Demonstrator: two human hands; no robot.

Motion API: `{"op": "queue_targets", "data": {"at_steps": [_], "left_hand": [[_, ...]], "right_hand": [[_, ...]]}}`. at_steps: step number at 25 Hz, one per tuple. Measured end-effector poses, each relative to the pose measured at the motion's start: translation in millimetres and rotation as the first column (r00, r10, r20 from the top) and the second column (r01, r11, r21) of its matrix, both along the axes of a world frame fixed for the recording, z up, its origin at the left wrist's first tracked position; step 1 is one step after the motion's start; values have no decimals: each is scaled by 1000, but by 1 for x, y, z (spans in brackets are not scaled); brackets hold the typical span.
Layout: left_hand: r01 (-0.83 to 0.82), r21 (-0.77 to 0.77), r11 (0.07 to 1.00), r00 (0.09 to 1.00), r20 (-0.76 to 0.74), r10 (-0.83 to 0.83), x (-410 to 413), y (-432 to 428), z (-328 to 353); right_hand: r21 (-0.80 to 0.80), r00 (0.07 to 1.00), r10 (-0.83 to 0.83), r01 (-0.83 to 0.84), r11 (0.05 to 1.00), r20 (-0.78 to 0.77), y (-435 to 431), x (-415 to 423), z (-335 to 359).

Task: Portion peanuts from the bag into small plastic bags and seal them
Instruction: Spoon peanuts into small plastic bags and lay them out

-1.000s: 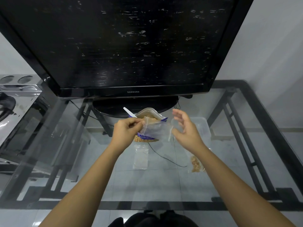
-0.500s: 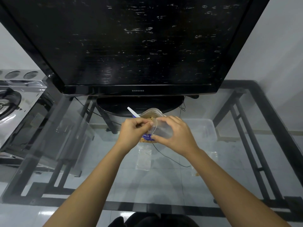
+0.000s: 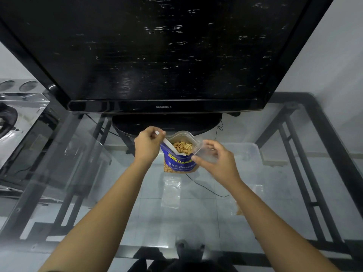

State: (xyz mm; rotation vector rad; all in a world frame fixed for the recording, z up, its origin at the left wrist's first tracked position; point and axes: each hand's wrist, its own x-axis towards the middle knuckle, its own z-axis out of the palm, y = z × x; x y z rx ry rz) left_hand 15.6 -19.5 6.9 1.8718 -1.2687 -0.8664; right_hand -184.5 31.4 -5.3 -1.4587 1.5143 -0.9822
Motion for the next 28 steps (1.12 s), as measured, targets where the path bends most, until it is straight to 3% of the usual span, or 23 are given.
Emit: {"op": "queue_targets", "data": {"at_steps": [5, 7, 9, 12, 15, 20, 28], "left_hand": [[199, -25, 980, 977, 83, -196, 0, 1, 17], [188, -139, 972, 962, 226, -154, 2, 1, 22], [111, -209, 972, 971, 233, -61, 2, -1, 21], [-28, -54, 998, 999, -17, 27, 0, -2, 3], [-150, 156, 976, 942, -277, 189, -6, -4, -4], [-130, 52, 990, 959, -247, 139, -23, 1, 2], [-230, 286, 930, 804, -483, 348, -2, -13, -11]], "right_hand": [[71, 994, -17, 10, 997, 106, -7, 0, -14], [89, 990, -28, 16, 996, 135, -9, -2, -15], [111, 987, -23, 6, 994, 156, -12, -4, -14], [145, 980, -17, -13, 989, 197, -14, -4, -13], [156, 981, -12, -19, 988, 195, -16, -5, -12], [157, 986, 3, -30, 987, 170, -17, -8, -10], [185, 982, 6, -41, 982, 187, -17, -9, -8]]}}
